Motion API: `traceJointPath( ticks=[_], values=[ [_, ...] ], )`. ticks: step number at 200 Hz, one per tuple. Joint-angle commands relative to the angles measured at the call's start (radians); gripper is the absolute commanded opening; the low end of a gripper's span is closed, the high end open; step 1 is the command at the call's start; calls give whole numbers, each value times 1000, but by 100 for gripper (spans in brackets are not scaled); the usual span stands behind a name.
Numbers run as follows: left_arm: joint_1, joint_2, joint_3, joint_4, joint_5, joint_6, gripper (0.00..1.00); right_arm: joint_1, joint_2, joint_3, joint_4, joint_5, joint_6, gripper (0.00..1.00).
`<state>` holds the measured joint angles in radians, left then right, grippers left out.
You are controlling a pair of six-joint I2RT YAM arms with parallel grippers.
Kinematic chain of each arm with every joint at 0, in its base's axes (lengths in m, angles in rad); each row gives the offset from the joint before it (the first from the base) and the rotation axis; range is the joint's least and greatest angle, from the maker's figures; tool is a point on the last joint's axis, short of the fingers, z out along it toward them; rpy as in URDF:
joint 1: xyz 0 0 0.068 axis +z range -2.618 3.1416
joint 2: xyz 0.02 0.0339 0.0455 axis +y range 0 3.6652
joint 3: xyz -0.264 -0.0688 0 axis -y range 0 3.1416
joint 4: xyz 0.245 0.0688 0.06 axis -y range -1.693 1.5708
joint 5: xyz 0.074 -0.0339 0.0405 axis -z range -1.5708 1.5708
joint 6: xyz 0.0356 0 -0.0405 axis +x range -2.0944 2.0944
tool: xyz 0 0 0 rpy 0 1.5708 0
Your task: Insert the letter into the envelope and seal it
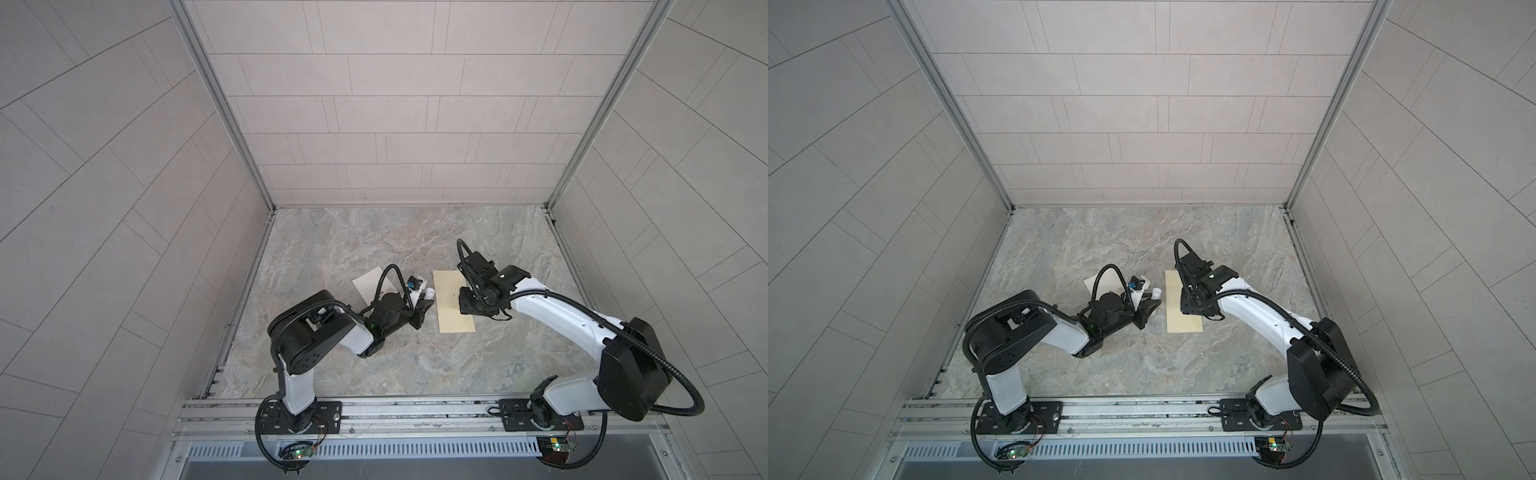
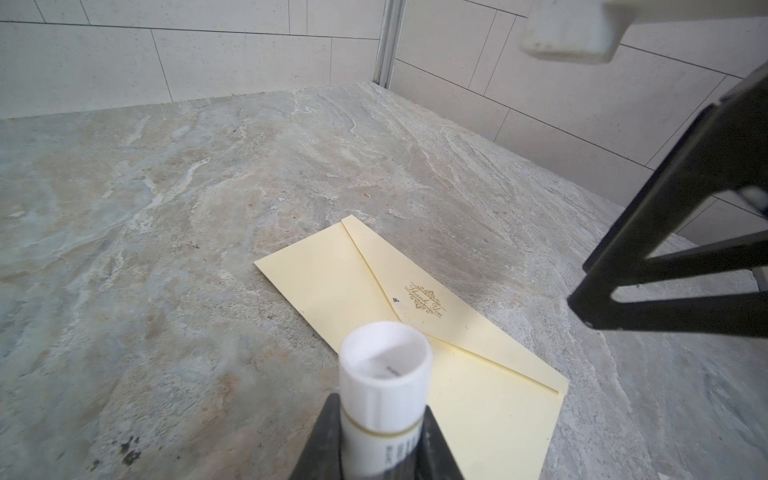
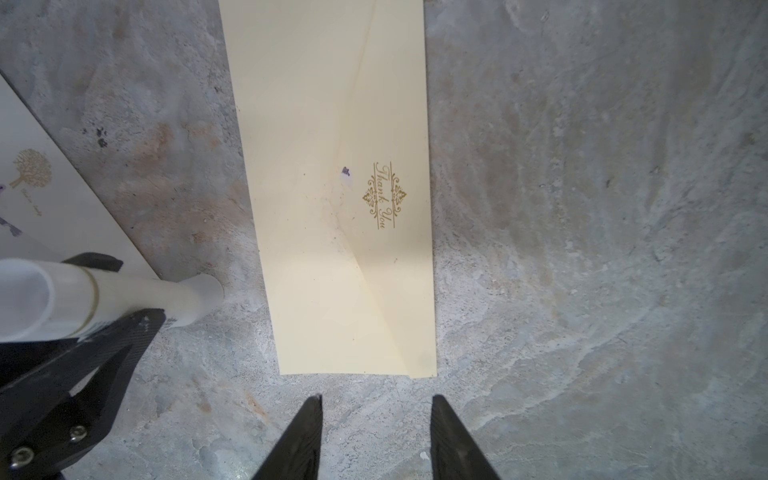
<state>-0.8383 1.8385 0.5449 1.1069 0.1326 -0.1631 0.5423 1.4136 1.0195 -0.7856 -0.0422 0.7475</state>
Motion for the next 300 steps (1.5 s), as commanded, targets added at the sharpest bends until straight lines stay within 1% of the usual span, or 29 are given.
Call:
traceJointPath(
  ticks=[1, 28, 53, 72, 95, 150, 190, 263, 300],
  values=[
    [-5, 15, 13, 45, 7, 17, 0, -2, -28, -1, -22, -1, 10, 45],
    [-5, 25, 17, 50, 10, 22, 0, 10, -25, 1, 8, -51, -14, 45],
    [-4, 31, 15, 57, 8, 29, 0, 30, -36, 11, 99, -134, -40, 46],
    [-4, 37, 8, 64, 15, 45, 0, 32, -47, 13, 182, -188, -33, 49],
    [-4, 39, -2, 76, 7, 51, 0, 32, -28, 36, 244, -222, -34, 51],
    [-4, 40, -5, 82, 23, 55, 0, 27, 82, 119, 286, -262, -34, 51],
    [-4, 32, -10, 82, 23, 60, 0, 27, 169, 166, 249, -254, -37, 51],
    [-4, 30, -11, 82, 25, 60, 0, 28, 223, 165, 259, -264, -34, 49],
    [-4, 26, -14, 78, 22, 60, 0, 27, 258, 184, 263, -266, -34, 45]
  ],
)
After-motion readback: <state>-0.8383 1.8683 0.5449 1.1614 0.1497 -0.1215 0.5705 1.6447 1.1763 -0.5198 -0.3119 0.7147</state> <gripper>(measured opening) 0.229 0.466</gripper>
